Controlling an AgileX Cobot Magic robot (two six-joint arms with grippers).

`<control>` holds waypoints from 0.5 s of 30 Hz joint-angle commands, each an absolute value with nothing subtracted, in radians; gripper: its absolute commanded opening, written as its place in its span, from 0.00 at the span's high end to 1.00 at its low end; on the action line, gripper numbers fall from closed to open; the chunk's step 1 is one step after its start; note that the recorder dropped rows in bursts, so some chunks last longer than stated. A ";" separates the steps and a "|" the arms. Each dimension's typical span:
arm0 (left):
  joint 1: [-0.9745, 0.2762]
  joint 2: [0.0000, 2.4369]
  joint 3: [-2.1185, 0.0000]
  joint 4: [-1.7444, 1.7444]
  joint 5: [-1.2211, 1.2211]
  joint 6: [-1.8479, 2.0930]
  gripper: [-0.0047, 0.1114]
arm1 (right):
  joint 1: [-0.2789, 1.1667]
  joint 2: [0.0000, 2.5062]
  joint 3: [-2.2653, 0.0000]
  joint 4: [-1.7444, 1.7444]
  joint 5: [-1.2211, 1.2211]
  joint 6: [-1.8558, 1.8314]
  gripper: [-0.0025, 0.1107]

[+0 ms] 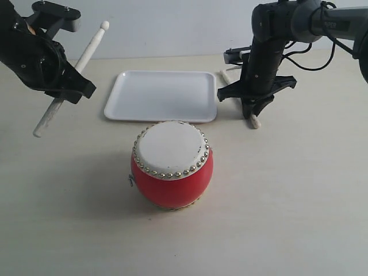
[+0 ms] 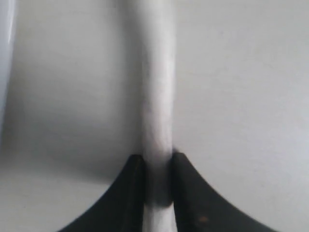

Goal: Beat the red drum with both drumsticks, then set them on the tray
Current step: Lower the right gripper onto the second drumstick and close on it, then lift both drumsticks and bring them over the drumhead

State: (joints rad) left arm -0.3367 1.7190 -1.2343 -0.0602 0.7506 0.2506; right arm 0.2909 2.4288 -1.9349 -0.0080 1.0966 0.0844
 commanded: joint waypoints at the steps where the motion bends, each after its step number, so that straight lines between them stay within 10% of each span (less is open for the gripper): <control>1: -0.342 1.711 -1.244 -0.059 0.736 0.250 0.96 | 0.285 2.424 -1.941 0.000 1.087 0.102 0.98; 15: -0.386 1.711 -1.230 -0.131 0.835 0.252 0.96 | 0.349 1.964 -1.716 0.020 1.221 -0.038 0.98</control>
State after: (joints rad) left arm -0.3592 1.7190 -1.2343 -0.0885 0.8022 0.2549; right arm 0.3222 2.0226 -1.7911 0.0080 1.2112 0.0000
